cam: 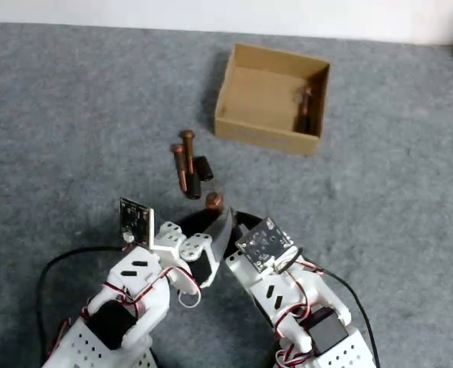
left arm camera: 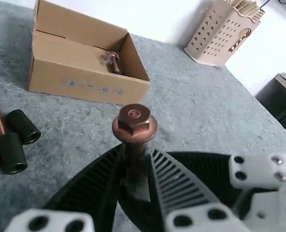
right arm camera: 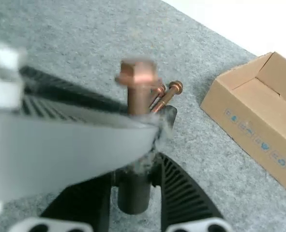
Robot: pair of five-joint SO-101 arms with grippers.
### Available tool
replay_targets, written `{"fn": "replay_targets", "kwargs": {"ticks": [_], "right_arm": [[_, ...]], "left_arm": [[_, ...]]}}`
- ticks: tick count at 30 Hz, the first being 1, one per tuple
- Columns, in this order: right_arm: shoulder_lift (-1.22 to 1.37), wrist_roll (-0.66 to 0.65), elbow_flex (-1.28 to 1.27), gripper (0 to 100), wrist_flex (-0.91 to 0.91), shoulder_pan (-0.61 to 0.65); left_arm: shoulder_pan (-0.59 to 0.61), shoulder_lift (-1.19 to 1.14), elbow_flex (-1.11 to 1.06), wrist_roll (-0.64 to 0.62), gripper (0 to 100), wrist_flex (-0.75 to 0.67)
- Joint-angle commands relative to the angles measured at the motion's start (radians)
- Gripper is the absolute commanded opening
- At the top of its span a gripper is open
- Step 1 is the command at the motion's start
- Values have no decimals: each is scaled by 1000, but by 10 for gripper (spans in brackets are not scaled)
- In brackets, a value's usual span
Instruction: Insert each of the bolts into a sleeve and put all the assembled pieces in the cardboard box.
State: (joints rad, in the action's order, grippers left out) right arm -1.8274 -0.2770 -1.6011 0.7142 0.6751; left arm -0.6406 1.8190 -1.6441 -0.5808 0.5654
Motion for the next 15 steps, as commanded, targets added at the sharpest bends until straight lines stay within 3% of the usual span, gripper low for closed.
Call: {"fn": "replay_targets", "kwargs": {"ticks": [1,9,11,15], "right_arm": [[-12,-8,16,5,-15,-13],[-12,-8,10,5,-15,-18],[-12,-8,10,5,-15,-18],[-12,-8,10,5,-15,-16]], "left_arm": [[-38,4,5,-8,5,8],[-21,5,39,0,11,81],[-21,5,94,51,87,173],[-21,5,177,91,347,364]]}}
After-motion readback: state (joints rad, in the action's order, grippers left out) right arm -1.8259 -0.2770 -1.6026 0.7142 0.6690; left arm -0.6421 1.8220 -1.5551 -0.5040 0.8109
